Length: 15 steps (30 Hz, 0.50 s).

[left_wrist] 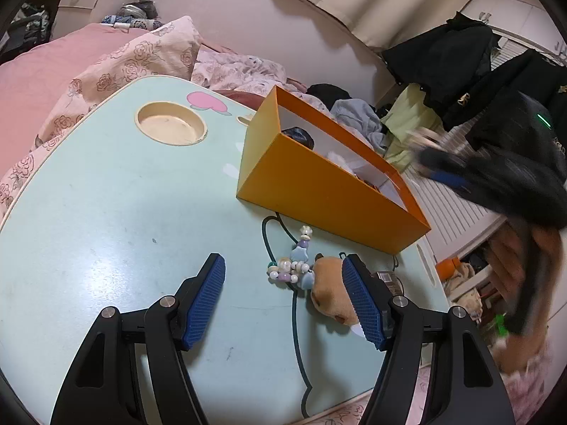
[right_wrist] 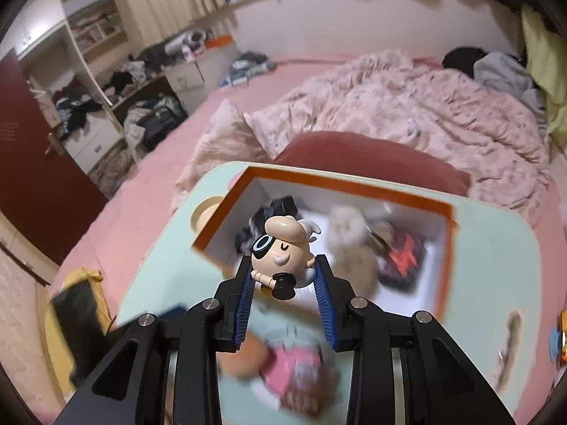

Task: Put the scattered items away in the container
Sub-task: 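Lift the cartoon figure out and set it on the table, open right gripper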

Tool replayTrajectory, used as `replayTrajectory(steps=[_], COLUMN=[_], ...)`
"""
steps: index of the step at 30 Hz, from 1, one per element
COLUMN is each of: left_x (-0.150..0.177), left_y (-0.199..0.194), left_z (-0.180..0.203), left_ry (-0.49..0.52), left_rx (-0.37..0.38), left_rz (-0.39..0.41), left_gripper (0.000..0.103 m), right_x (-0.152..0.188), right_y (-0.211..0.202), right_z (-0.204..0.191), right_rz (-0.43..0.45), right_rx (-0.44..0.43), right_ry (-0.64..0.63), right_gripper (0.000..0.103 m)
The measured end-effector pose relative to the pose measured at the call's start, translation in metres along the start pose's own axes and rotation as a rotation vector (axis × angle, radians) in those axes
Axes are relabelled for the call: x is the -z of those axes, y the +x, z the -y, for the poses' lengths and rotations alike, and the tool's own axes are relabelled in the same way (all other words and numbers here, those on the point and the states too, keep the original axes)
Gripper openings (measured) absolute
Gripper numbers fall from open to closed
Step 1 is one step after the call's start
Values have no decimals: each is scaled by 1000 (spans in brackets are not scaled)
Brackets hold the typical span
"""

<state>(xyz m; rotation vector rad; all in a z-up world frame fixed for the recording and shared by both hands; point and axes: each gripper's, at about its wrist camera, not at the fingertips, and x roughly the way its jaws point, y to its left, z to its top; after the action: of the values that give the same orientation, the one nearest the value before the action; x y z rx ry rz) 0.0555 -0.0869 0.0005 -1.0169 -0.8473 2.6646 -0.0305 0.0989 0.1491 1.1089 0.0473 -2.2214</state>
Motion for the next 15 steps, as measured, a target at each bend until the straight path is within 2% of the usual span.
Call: replayTrajectory(steps=[3, 7, 12, 15], left_x=[0, 0, 1, 1], left_y=[0, 1, -1, -1], left_z=[-1, 1, 2, 2], left_ry=[-3, 2, 4, 6], left_rx=[0, -5, -7, -9], left_rz=[-3, -6, 9, 5], left_gripper=[69, 69, 69, 69], right_x=[37, 78, 98, 101], right_y=[-17, -2, 28, 37], right_z=[9, 30, 41, 42], right_rz=[14, -25, -66, -57], right_rx=[10, 53, 60, 27], right_ry=[30, 103, 162, 169], right_gripper=[32, 32, 33, 33])
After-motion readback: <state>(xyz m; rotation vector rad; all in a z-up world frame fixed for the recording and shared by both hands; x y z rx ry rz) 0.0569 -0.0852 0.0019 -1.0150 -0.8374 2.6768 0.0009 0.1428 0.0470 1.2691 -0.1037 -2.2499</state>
